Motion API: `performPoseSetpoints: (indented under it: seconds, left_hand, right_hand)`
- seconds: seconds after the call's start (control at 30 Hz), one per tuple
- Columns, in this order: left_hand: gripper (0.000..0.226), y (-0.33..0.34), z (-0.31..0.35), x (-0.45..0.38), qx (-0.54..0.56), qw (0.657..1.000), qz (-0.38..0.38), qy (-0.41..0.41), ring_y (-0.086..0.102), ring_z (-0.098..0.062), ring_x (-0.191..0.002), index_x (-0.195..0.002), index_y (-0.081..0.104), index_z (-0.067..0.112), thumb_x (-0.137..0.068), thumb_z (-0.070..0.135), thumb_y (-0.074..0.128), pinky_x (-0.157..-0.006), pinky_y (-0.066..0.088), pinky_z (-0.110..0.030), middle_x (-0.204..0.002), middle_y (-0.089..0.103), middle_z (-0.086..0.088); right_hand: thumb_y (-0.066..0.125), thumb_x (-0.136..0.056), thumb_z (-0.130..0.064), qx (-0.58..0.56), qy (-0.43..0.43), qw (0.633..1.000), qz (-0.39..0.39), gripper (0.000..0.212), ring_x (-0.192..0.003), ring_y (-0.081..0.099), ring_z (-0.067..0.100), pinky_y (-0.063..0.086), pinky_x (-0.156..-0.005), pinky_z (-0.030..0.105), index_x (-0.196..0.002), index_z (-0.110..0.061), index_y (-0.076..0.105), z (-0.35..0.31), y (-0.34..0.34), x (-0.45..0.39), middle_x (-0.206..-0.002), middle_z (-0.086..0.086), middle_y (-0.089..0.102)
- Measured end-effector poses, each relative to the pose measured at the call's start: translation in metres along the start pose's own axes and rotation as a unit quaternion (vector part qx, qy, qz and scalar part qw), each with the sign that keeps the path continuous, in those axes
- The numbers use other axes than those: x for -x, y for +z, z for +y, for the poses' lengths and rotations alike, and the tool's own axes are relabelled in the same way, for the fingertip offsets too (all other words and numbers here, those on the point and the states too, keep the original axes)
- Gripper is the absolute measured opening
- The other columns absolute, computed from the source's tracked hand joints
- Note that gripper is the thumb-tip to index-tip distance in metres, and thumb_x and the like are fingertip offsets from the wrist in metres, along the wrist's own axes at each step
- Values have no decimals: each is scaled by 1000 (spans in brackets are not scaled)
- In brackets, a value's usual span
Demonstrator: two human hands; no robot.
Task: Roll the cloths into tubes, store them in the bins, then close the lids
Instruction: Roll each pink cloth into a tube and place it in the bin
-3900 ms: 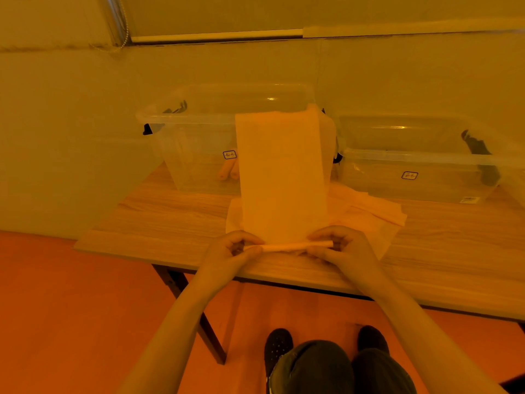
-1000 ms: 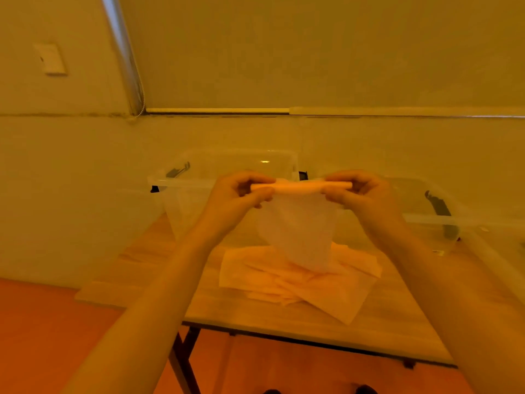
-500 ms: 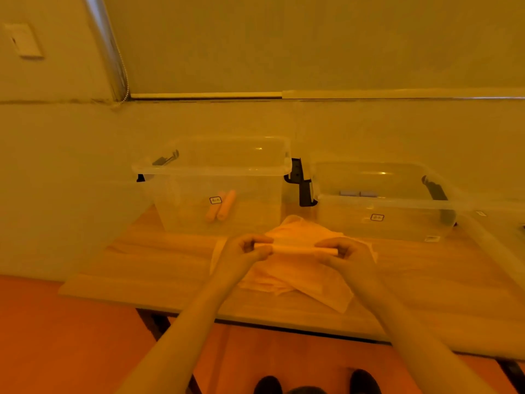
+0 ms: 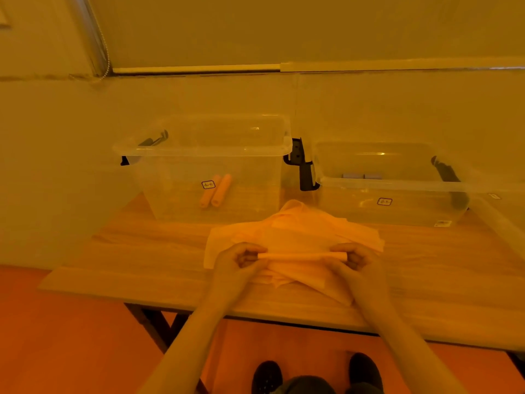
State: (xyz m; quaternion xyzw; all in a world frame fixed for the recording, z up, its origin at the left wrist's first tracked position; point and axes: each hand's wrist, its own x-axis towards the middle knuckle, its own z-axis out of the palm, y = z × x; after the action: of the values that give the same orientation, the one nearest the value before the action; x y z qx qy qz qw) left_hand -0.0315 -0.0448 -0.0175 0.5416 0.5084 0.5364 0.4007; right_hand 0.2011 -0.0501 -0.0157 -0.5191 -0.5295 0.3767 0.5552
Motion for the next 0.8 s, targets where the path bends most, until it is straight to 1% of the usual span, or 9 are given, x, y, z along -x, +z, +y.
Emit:
performPoseSetpoints:
  seconds: [0.07, 0.17, 0.27, 0.33, 0.4, 0.5, 0.53, 0.67, 0.8]
  left_hand:
    - [24, 0, -3, 1, -25, 999, 3, 27, 65, -14, -87, -84, 70, 21, -77, -1, 74, -75, 55, -25, -96, 67, 2]
    - [26, -3, -5, 2, -63, 996, 19, 63, 61, -3, -86, -83, 69, 27, -75, 3, 76, -75, 52, -20, -102, 60, 2]
    - [24, -4, -4, 4, -67, 995, 20, 70, 58, 3, -83, -83, 69, 25, -75, 4, 77, -72, 49, -15, -105, 57, 2]
    - [26, -3, -4, 4, -53, 996, 16, 71, 59, 2, -85, -82, 69, 27, -75, 2, 77, -73, 49, -15, -103, 60, 2]
    - [32, -3, -5, 3, -32, 997, 12, 64, 61, -5, -89, -78, 71, 32, -74, 1, 76, -75, 50, -19, -96, 66, 6]
    - [32, -3, -6, 4, -1, 1000, 1, 17, 64, -16, -82, -73, 74, 33, -76, 1, 75, -77, 52, -35, -83, 71, 5]
    - [33, -2, -6, 4, 9, 1000, -3, 7, 64, -17, -79, -72, 75, 34, -76, 2, 75, -75, 52, -35, -79, 72, 4]
    - [27, -2, -3, 6, 30, 999, -17, 9, 63, -6, -76, -82, 72, 29, -80, 2, 71, -68, 50, -21, -78, 69, 11]
    - [24, -2, -2, 7, 20, 999, -23, 32, 61, -8, -82, -89, 70, 28, -86, 4, 66, -72, 49, -22, -88, 67, 8]
  right_hand:
    - [75, -77, -8, 5, -9, 1000, 3, 18, -88, 66, 7, 54, -73, 24, -92, -15, 69, 2, -1, 1, -95, -5, 69]
    - [76, -77, -14, 61, -55, 997, 1, 11, -89, 61, 3, 53, -79, 29, -85, -17, 69, 4, -2, 2, -94, -7, 67]
    - [80, -70, -20, 114, -87, 989, 22, 14, -112, 50, 8, 47, -87, 33, -78, -23, 69, 8, -5, -1, -116, -11, 54]
    - [81, -66, -27, 88, -89, 992, 24, 14, -120, 45, 10, 44, -90, 34, -76, -25, 71, 8, -7, 0, -123, -15, 49]
    - [81, -66, -25, 56, -94, 994, 21, 15, -118, 49, 5, 44, -92, 32, -77, -22, 72, 6, -7, 2, -120, -17, 54]
    - [79, -69, -13, 0, -85, 996, -1, 16, -102, 62, 3, 53, -87, 26, -83, -15, 72, 2, -6, 7, -100, -6, 69]
    - [78, -70, -12, -22, -70, 997, -10, 18, -99, 65, 6, 55, -85, 25, -86, -15, 72, 2, -6, 8, -97, -3, 71]
    - [75, -76, -7, -45, -43, 998, -27, 20, -98, 66, 7, 56, -80, 24, -94, -15, 71, 4, -6, 9, -101, -2, 71]
    - [73, -79, -7, -44, -38, 998, -39, 14, -95, 66, 7, 54, -78, 22, -85, -20, 73, 5, -7, 10, -95, -6, 73]
